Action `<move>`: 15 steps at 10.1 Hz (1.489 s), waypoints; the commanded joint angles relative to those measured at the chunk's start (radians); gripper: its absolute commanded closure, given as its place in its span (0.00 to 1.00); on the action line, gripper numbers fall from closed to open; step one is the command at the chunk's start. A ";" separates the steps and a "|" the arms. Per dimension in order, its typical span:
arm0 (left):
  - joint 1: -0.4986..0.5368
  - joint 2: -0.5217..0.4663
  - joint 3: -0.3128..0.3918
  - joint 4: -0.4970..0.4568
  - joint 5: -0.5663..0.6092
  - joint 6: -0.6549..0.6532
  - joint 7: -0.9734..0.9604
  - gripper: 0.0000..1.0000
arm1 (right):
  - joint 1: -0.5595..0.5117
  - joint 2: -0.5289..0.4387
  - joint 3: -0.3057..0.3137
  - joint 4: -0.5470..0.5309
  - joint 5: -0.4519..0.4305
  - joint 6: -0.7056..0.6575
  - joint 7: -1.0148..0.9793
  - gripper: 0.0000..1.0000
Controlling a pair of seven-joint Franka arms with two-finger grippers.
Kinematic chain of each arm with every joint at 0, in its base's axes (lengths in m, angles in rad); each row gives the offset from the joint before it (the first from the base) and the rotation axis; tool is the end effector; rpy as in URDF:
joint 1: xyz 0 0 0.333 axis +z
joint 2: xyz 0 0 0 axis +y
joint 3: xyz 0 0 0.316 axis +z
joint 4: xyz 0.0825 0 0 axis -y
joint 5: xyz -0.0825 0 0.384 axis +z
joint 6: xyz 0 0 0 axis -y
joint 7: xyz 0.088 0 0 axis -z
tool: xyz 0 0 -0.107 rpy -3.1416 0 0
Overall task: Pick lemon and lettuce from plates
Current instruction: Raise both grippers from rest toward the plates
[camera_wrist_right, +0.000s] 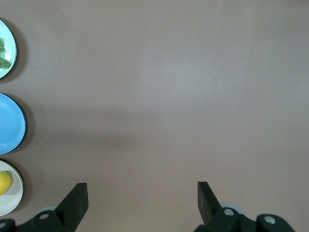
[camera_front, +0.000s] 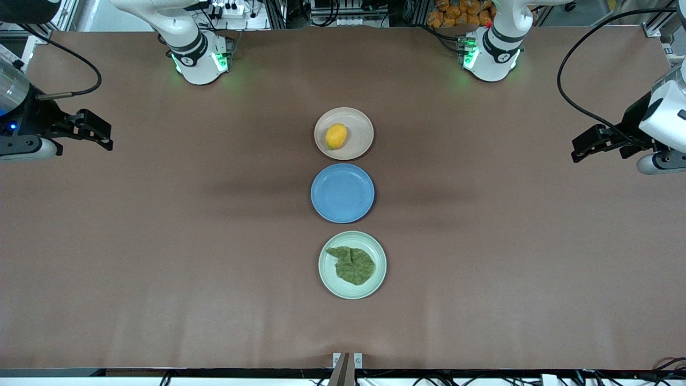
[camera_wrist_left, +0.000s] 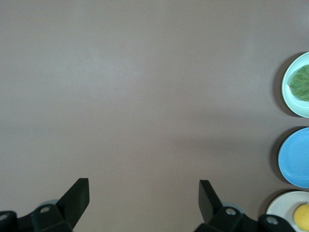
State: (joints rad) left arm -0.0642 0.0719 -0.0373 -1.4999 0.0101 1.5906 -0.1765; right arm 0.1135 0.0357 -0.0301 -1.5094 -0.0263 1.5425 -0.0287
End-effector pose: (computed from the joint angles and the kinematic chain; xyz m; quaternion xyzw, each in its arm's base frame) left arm 0.5763 -0.0568 0.6191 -0.9992 -0.0375 -0.0098 0.0024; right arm 0.5615 0.0444 0.6310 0.9984 0.0557 -0.0009 0.0137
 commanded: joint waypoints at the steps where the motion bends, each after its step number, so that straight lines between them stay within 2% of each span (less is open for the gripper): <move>1: 0.000 -0.003 0.000 -0.003 0.002 0.009 0.025 0.00 | -0.017 0.003 0.010 0.008 -0.004 -0.004 -0.004 0.00; 4: -0.008 0.028 -0.001 -0.002 -0.004 0.009 0.026 0.00 | -0.014 0.003 0.010 0.008 -0.004 -0.012 0.000 0.00; 6: -0.011 0.067 -0.013 -0.002 -0.007 0.067 0.026 0.00 | -0.006 0.024 0.010 0.006 -0.009 -0.025 -0.016 0.00; 11: -0.013 0.219 -0.076 -0.005 -0.015 0.367 0.026 0.00 | 0.037 0.029 0.016 0.005 -0.004 -0.039 -0.004 0.00; 12: -0.014 0.248 -0.087 -0.005 -0.012 0.440 0.026 0.00 | 0.066 0.030 0.016 0.001 0.029 -0.056 0.006 0.00; 13: -0.016 0.285 -0.092 -0.003 -0.007 0.486 0.026 0.00 | 0.087 0.030 0.016 -0.017 0.082 -0.050 0.062 0.00; 15: -0.043 0.365 -0.092 -0.003 -0.009 0.631 0.026 0.00 | 0.159 0.038 0.016 -0.037 0.127 -0.045 0.260 0.00</move>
State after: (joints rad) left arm -0.0949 0.3855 -0.1285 -1.5162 0.0101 2.1443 -0.1760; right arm 0.2303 0.0700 -0.0125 -1.5284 0.0710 1.4979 0.1267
